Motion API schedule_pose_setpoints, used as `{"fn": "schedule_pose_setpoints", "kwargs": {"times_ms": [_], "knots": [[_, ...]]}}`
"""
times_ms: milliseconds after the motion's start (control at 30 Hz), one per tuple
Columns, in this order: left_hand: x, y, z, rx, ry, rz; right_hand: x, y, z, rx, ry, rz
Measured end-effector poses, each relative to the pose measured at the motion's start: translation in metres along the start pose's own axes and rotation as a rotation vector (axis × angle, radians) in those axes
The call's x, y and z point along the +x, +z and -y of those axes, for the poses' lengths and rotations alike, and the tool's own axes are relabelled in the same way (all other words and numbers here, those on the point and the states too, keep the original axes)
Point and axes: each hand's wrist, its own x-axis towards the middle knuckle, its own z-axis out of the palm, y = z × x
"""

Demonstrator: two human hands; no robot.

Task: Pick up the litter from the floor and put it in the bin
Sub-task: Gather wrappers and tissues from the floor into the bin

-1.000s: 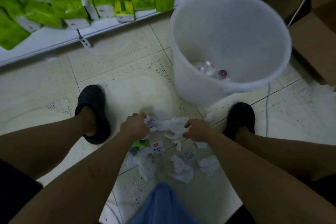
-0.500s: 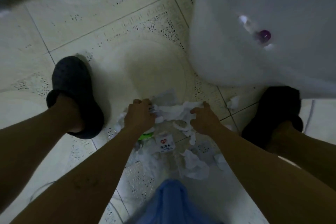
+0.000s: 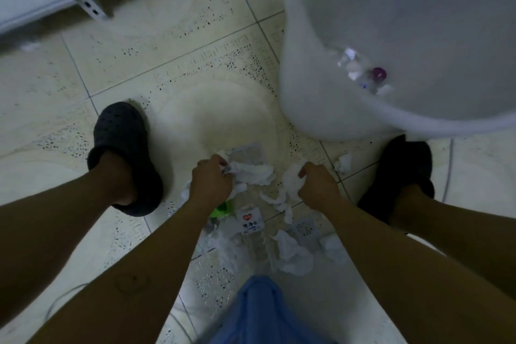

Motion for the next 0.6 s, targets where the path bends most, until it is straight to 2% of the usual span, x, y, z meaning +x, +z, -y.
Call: {"fn": "schedule_pose_setpoints", "kwargs": {"times_ms": [133, 300, 500, 600], "knots": [[-0.022, -0.029, -0.017, 0.024, -0.045, 0.105, -0.022, -0.026, 0.015, -0.076, -0.082, 0.043], [-0.058, -0.086, -0.056, 0.036, 0.13, 0.109, -0.061, -0.075, 0.041, -0.098, -0.158, 0.046], [-0.118, -0.147, -0.111, -0.039, 0.301, 0.001, -0.13, -0.145, 0.068, -0.104, -0.328, -0.027], [-0.142, -0.168, -0.134, -0.072, 0.368, -0.063, -0.164, -0.176, 0.075, 0.023, -0.416, -0.097]]}}
